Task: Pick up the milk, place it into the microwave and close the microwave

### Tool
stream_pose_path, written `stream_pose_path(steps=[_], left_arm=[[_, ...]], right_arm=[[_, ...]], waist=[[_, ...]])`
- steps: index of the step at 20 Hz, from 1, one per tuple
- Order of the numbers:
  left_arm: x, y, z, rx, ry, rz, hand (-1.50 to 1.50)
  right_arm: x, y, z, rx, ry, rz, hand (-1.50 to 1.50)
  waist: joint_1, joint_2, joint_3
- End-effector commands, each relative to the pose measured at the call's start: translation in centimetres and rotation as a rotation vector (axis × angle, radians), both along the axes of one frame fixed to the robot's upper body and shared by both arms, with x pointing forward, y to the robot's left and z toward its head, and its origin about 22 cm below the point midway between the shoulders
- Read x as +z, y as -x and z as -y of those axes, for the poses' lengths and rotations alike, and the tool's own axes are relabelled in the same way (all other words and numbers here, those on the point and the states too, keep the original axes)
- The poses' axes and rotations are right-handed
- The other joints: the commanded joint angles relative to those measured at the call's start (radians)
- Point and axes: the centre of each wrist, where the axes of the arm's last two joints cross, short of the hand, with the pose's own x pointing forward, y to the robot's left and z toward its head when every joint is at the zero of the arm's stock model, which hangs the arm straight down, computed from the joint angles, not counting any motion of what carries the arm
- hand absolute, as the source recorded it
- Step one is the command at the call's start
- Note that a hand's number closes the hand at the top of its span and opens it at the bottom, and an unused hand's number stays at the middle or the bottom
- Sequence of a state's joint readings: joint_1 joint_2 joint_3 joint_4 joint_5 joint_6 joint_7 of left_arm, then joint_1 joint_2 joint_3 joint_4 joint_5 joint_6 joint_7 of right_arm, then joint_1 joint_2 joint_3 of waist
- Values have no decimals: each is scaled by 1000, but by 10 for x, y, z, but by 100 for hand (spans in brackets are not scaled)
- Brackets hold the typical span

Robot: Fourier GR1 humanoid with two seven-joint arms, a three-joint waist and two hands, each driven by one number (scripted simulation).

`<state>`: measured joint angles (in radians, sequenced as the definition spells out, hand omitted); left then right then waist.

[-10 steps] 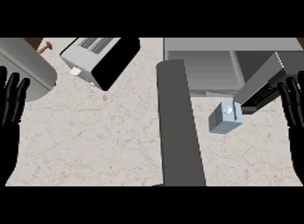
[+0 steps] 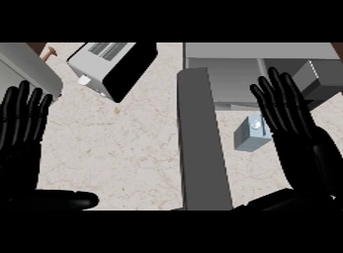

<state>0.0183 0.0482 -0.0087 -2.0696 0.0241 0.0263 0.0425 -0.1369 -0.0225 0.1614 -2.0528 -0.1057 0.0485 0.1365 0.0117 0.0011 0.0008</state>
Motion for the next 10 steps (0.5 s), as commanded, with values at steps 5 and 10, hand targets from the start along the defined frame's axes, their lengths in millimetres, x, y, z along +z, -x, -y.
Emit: stream_pose_path(steps=[5, 10], left_arm=[[-11, 39, -18, -2, 69, -59, -150], [-15, 50, -37, 1, 85, -52, -150]], right_arm=[[11, 6, -14, 156, -46, -61, -150], [15, 5, -8, 6, -37, -39, -150]], waist=[[-6, -3, -1], [-7, -2, -1]])
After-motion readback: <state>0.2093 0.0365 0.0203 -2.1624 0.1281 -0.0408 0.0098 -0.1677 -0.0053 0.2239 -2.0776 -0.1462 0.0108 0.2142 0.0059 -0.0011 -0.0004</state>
